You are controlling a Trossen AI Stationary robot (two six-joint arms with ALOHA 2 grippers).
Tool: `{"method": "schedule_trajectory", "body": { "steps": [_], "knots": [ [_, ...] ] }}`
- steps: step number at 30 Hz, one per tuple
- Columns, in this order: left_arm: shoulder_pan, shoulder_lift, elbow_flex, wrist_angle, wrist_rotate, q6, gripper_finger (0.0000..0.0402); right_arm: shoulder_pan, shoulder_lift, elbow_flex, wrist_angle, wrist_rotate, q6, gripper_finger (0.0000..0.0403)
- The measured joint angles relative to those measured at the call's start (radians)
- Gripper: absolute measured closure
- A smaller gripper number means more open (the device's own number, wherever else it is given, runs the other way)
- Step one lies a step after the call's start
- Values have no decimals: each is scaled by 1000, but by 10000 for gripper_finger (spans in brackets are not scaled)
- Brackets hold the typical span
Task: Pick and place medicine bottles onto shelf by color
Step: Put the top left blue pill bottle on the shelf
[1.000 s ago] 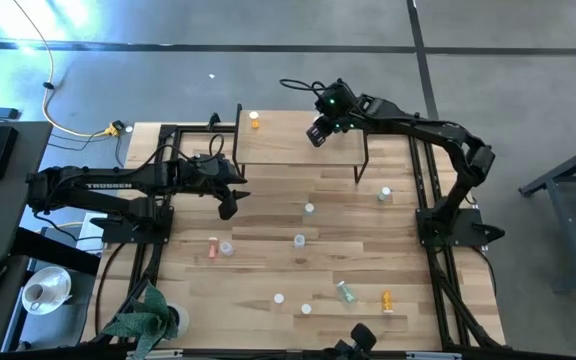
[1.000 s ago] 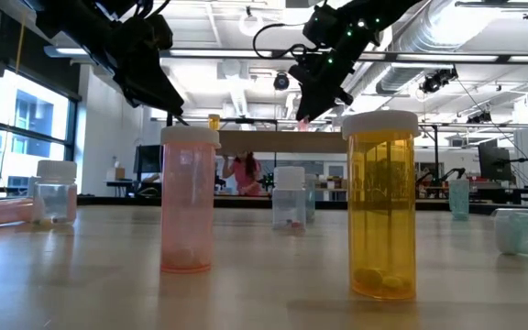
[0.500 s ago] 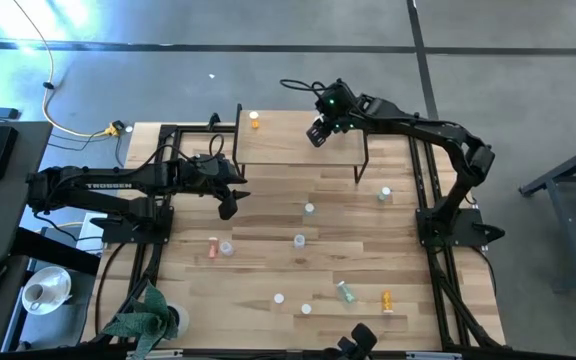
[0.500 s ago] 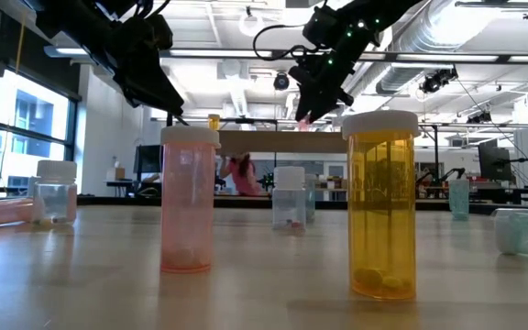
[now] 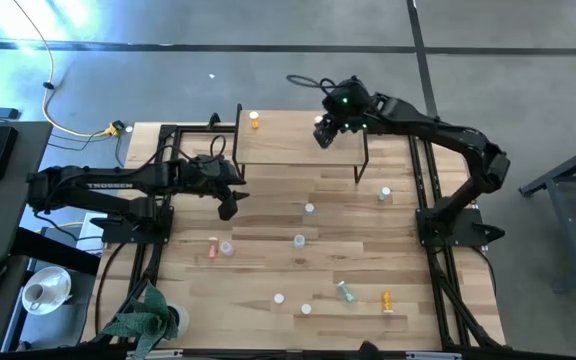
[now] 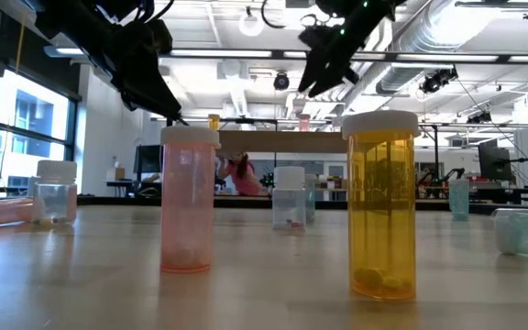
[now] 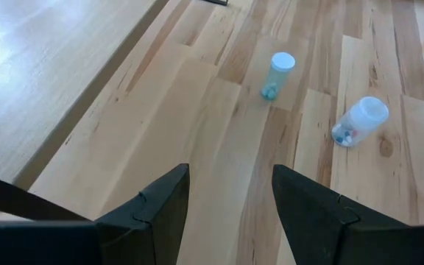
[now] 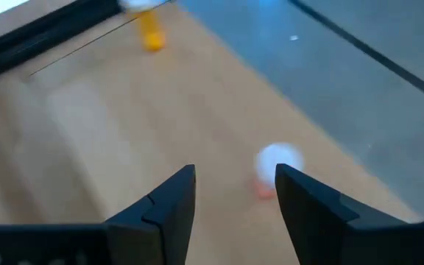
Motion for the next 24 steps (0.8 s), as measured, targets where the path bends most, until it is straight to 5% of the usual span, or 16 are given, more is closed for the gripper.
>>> {"method": "schedule_trajectory", "body": {
  "steps": [11,24],
  "knots": [
    [0,45,0,6,0,0,216,201,-74,0,-157,52,-31,224],
    [-2,48,0,74,7,47,168,432,-92,-81,-210,157,-12,224]
  ]
}}
